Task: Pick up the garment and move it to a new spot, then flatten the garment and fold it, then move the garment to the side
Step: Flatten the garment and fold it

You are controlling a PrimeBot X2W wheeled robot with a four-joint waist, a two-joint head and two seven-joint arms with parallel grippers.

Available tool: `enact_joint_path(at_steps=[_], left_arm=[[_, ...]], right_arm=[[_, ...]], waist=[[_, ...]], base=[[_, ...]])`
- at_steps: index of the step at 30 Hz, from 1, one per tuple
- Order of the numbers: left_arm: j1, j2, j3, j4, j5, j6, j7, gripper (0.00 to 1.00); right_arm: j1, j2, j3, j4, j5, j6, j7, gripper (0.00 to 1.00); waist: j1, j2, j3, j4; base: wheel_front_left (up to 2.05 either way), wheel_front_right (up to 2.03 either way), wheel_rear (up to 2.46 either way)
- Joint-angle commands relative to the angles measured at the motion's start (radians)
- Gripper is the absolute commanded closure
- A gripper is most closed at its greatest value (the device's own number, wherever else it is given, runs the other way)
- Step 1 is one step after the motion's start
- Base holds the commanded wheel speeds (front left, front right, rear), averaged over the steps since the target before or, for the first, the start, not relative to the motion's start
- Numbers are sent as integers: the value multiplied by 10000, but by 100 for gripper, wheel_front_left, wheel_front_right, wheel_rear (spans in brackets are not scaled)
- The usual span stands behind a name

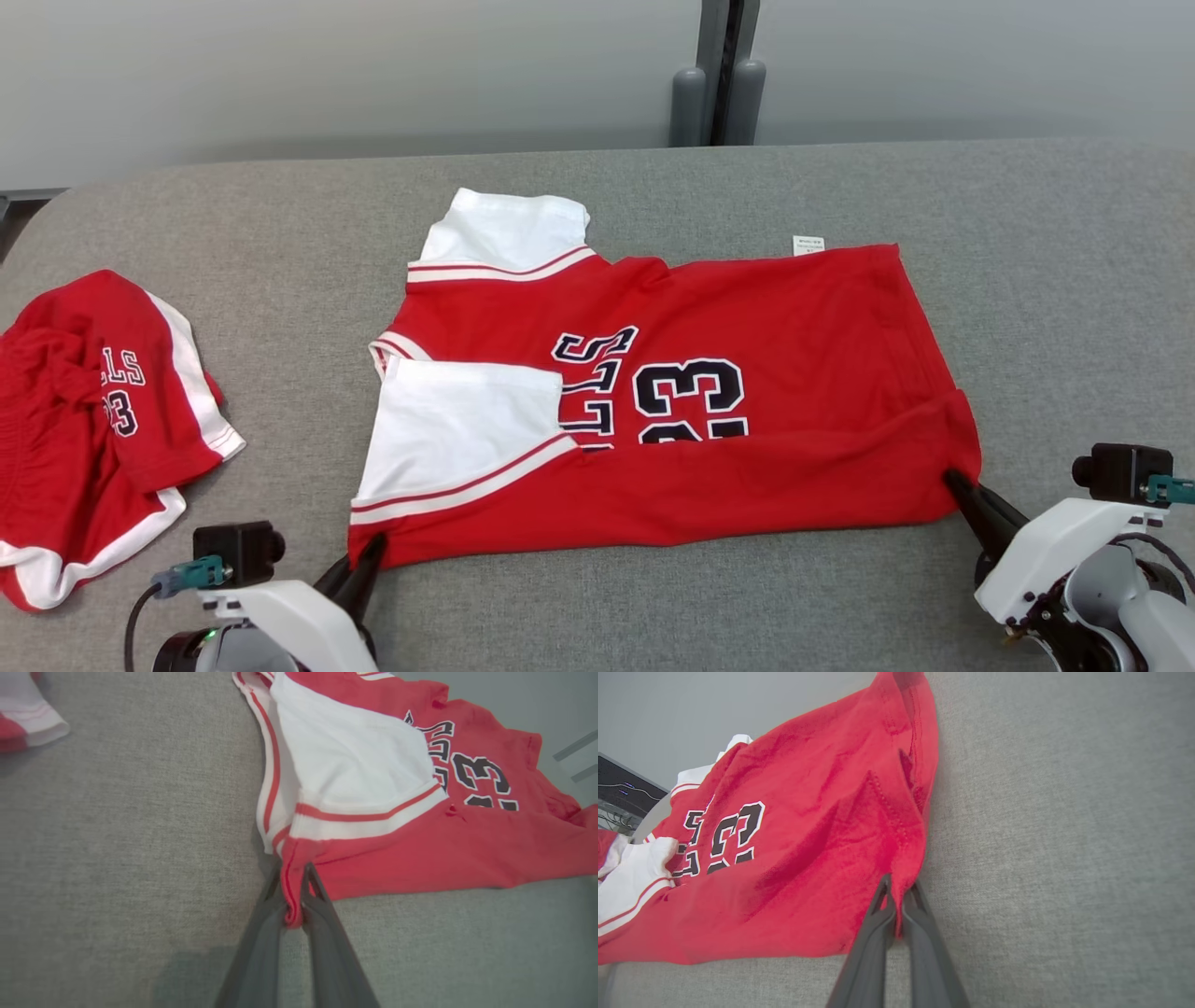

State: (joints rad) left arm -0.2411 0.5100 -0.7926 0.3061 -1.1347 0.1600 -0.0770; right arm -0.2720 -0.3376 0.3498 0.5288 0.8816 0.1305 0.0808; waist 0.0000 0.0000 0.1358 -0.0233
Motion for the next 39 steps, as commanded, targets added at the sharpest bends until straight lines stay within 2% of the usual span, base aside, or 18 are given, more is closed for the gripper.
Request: enact_joint_path(at_steps=[1,11,19,34,37,38,39], left_arm=[[150,185,58,-99,-55,80,24,100],[1049,1122,-226,-1419,-59,465,564,100],[1650,1567,-438,-2408,-194,905,1018,100],[2156,2111,-437,-3496,-301,1497,1374,100],[2136,2151,-436,-3601,-326,1583,1414,100],[2156,2152,-445,-3628,-351,1591,1451,80],[2170,2151,-458,-3671,-346,1644,1502,0]], right_arm=[[151,-207,54,-89,77,6,114,100],[1156,-938,225,-1025,787,5,1384,100],[2419,-1153,-603,-2007,825,5,2353,100],[3998,-52,-3075,-3949,-692,5,4555,100],[4243,385,-3632,-4408,-1095,5,5203,100],[4290,522,-3801,-4566,-1223,5,5364,100],[4404,844,-4051,-4887,-1416,5,5665,0]], waist=[[0,0,-60,15],[0,0,-540,72],[0,0,-621,76],[0,0,-315,67],[0,0,-295,42],[0,0,-294,33],[0,0,-292,18]], base=[[0,0,0],[0,0,0],[0,0,0],[0,0,0],[0,0,0],[0,0,0],[0,0,0]])
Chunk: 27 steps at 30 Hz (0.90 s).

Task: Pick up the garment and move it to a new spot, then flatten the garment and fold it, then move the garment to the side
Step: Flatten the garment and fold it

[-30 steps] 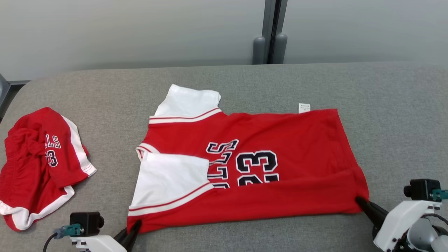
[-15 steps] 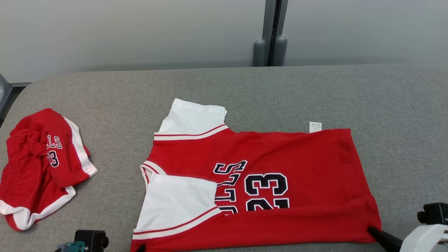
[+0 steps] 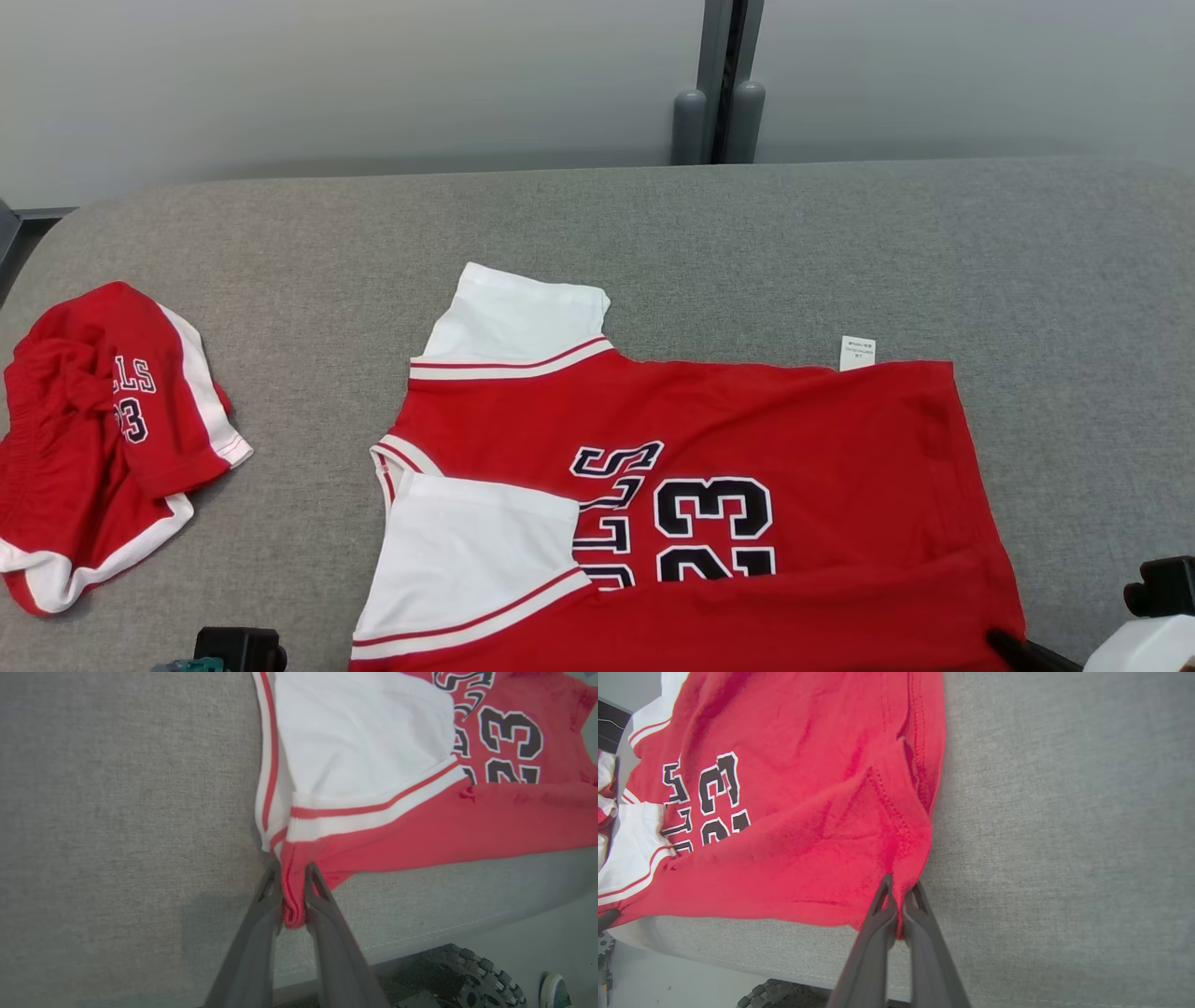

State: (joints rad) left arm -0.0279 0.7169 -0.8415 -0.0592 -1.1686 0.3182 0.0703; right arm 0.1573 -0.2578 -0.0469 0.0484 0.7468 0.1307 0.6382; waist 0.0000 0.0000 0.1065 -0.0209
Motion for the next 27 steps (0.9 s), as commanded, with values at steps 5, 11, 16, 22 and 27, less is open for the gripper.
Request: enact_joint_path(at_steps=[5,11,16,22,27], left_arm=[[3,87,0,-100,16,135,87,0],[-74,230,153,-259,10,269,55,0],[-112,535,413,-532,44,433,-71,0],[-1017,1234,706,-986,604,500,149,0],[-2266,1758,862,-1442,1296,392,614,0]], right_arm=[[226,555,-578,-578,-544,3,586,0],[334,1098,-1211,-1051,-1143,3,1140,0],[221,1342,-1651,-1624,-1154,3,1029,0],[-504,874,-1792,-2290,-1243,3,47,0],[-1600,542,-1194,-1857,-1419,3,-979,0]], waist=[[0,0,-14,-3],[0,0,-41,31],[0,0,-81,29],[0,0,-31,-37],[0,0,145,-245]], base=[[0,0,0],[0,0,0],[0,0,0],[0,0,0],[0,0,0]])
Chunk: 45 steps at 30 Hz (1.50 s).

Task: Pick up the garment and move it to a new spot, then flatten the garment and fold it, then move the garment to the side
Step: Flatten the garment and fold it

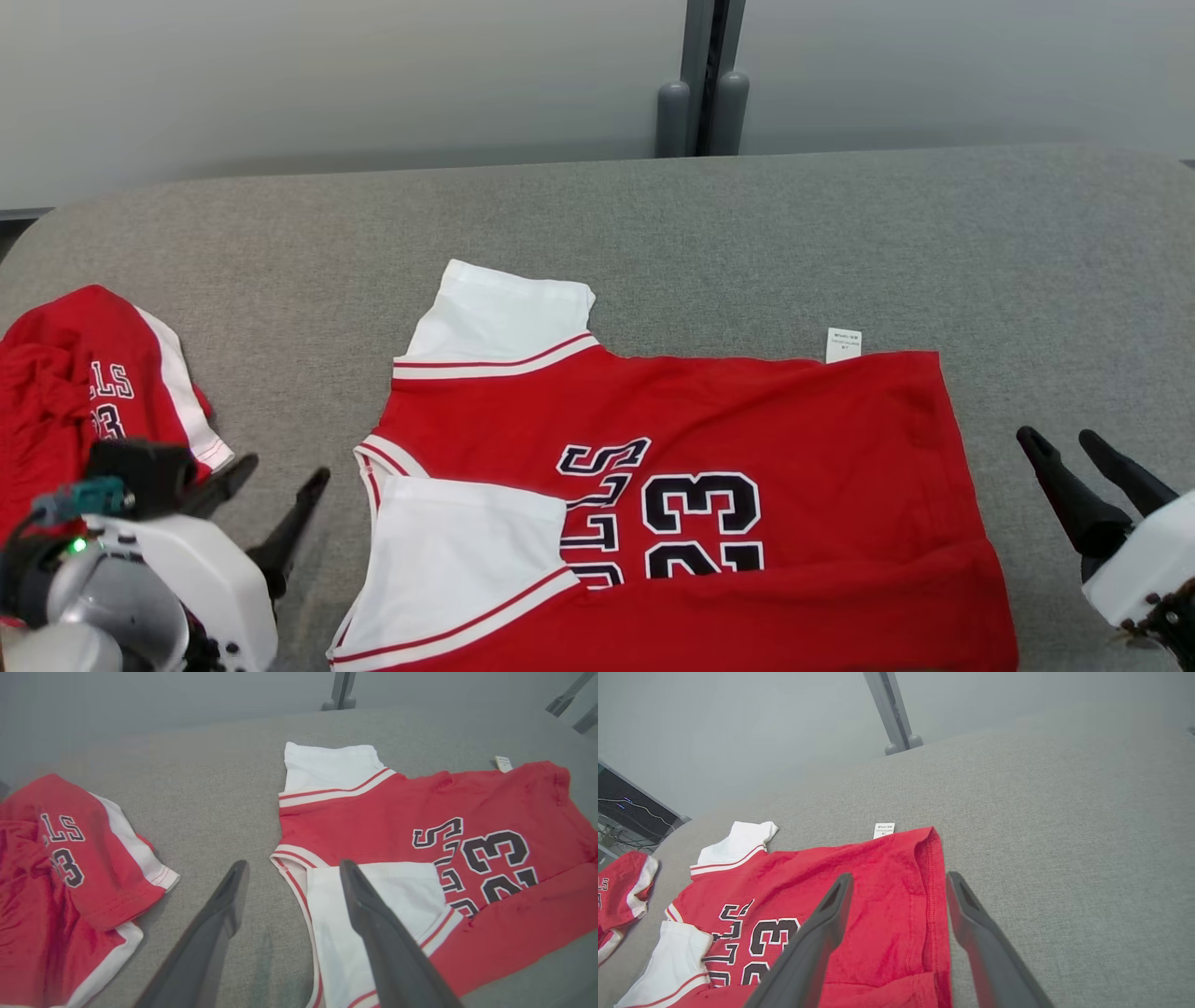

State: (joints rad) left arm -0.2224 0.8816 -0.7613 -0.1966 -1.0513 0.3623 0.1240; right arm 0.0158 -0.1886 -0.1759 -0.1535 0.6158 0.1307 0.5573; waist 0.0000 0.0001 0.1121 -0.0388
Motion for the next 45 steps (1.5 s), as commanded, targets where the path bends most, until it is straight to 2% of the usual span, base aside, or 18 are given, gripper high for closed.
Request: enact_joint_path(at_steps=[1,5,11,12,20,22,25,26,29,36,42,45], left_arm=[[-603,147,96,-90,235,-105,178,0],[-1737,321,-40,24,852,-342,799,0],[-3347,-168,-86,747,1105,-1125,1376,0],[-3347,-168,-86,747,1105,-1125,1376,0],[-5278,-1166,37,2849,734,-2650,1719,0],[-5818,-1271,-83,3460,929,-3052,1868,0],[-6548,-1710,-147,4359,786,-3554,2153,0],[-7038,-1897,-98,5010,673,-3859,2330,0],[-7655,-2148,-194,5890,679,-4228,2610,0],[-8676,-2549,-329,7374,136,-4836,3248,0],[-9096,-2765,-643,7813,-351,-4941,3535,0],[-9233,-2651,-916,7682,-619,-4928,3732,0]], right_arm=[[-420,-210,253,322,-180,3,-317,0],[-1400,-363,859,1028,-479,3,-900,0],[-2780,-411,1324,2183,-903,4,-1466,0],[-2780,-411,1324,2183,-903,4,-1466,0],[-4460,-403,1733,3783,-1197,4,-1431,0],[-4958,-400,1923,4240,-1224,3,-1267,0],[-5712,-433,2180,4960,-1081,3,-1028,0],[-6191,-439,2429,5400,-957,4,-866,0],[-6762,-465,2713,5854,-755,3,-670,0],[-7435,-375,3450,6482,-231,3,-316,0],[-7435,-226,4214,6650,523,6,115,0],[-7432,-191,4607,6542,946,15,239,0]], waist=[[0,-1,142,-103],[0,-1,425,-329],[0,-1,975,-549],[0,-1,975,-549],[0,-1,1889,-743],[0,-1,2206,-812],[0,-1,2695,-833],[0,-1,2991,-860],[0,-1,3406,-914],[0,-1,3975,-1116],[0,-1,4206,-1258],[0,-1,4330,-1352]], base=[[0,0,0],[0,0,0],[0,0,0],[0,0,0],[0,0,0],[0,0,0],[0,0,0],[0,0,0],[0,0,0],[0,0,0],[0,0,0],[0,0,0]])
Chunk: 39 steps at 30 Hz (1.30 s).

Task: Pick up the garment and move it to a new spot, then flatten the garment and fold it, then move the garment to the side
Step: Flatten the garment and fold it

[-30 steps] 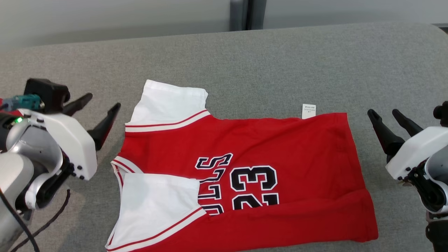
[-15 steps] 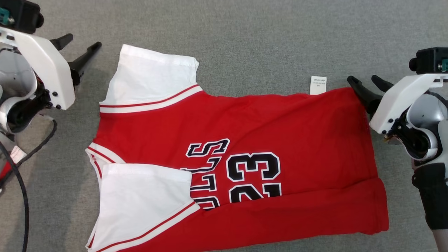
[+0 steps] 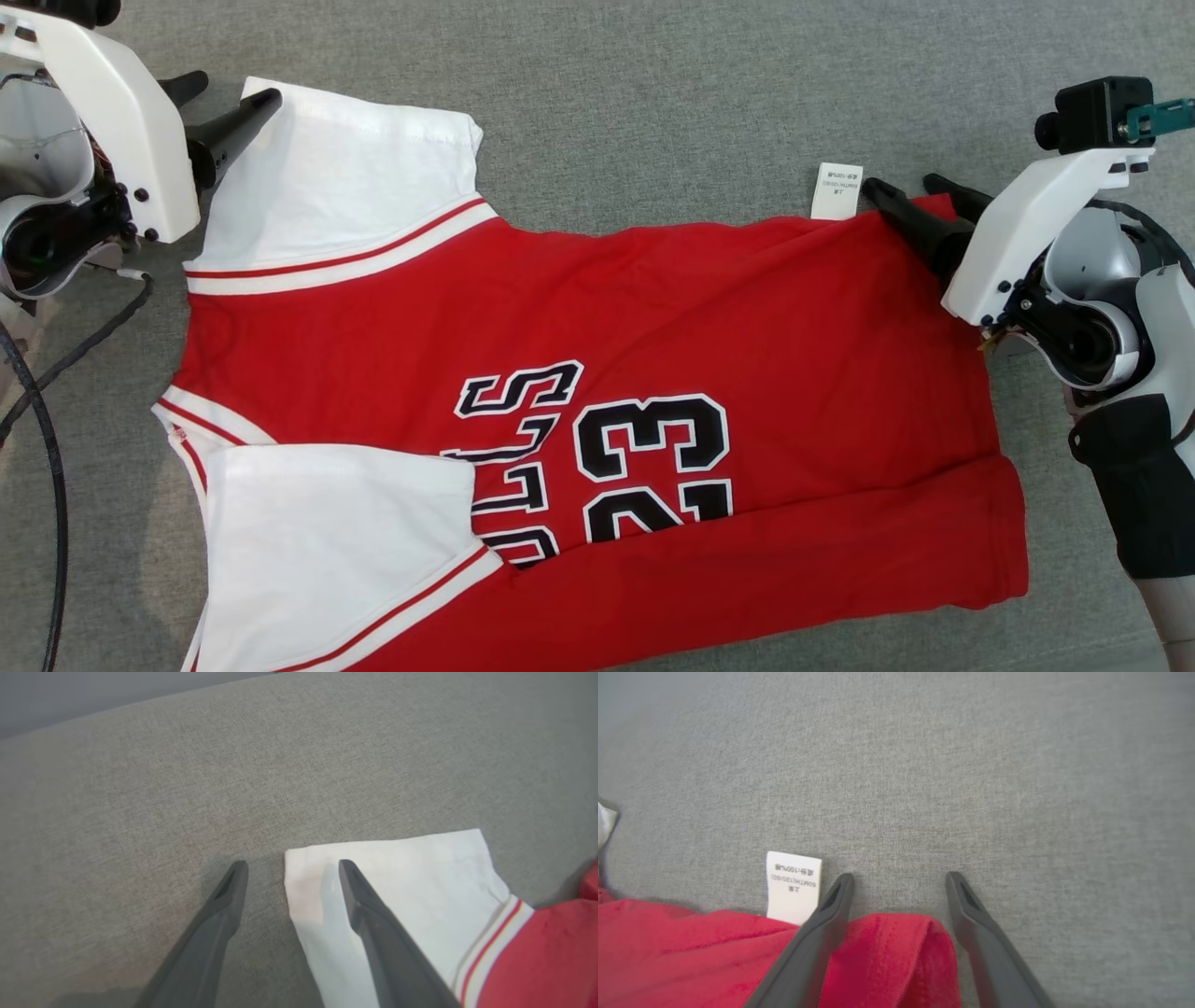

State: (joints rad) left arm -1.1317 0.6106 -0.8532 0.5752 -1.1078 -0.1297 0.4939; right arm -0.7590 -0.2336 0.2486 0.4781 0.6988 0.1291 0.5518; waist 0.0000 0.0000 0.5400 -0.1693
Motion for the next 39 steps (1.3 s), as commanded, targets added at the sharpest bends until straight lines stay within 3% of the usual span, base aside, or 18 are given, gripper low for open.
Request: enact_joint_path(at_steps=[1,14,16,18,20,22,24,26,29,30,33,34,39], left_arm=[[-161,122,-59,-14,-161,-9,45,0],[-291,583,-973,-199,-1113,-12,347,0],[-347,592,-1053,-285,-1205,-13,238,55],[-398,604,-1150,-314,-1348,-13,190,60],[-438,627,-1255,-332,-1438,-13,127,62],[-442,663,-1337,-339,-1525,-13,84,56],[-479,714,-1431,-330,-1617,-13,13,35],[-523,745,-1525,-306,-1671,-14,-20,24],[-562,768,-1665,-289,-1761,-11,-76,36],[-589,765,-1724,-292,-1795,-11,-91,58],[-641,779,-1863,-341,-1888,-11,-154,100],[-645,798,-1920,-357,-1931,-11,-129,100],[-815,901,-2156,-442,-2079,-11,-184,100]], right_arm=[[312,249,458,214,229,30,356,0],[681,246,1073,-63,646,30,867,0],[755,245,1020,-104,631,30,942,5],[796,236,916,-125,597,30,1011,0],[879,225,784,-145,513,27,1113,0],[944,256,671,-201,431,26,1273,0],[1064,306,530,-259,319,23,1423,0],[1177,373,398,-320,189,15,1655,0],[1333,509,250,-542,63,15,1928,0],[1355,537,192,-621,-3,15,2022,8],[1442,619,110,-965,-118,20,2085,84],[1437,642,91,-1073,-137,20,2109,100],[1495,612,-7,-1447,-231,20,1993,100]], waist=[[0,0,95,-86],[0,0,266,-294],[0,0,258,-287],[0,0,244,-281],[0,0,222,-282],[0,0,200,-291],[0,0,188,-311],[0,0,186,-332],[0,0,210,-366],[0,0,219,-374],[0,0,245,-392],[0,0,247,-397],[0,0,170,-412]], base=[[0,0,0],[0,0,0],[0,0,0],[0,0,0],[0,0,0],[0,0,0],[0,0,0],[0,0,0],[0,0,0],[0,0,0],[0,0,0],[0,0,0],[0,0,0]])
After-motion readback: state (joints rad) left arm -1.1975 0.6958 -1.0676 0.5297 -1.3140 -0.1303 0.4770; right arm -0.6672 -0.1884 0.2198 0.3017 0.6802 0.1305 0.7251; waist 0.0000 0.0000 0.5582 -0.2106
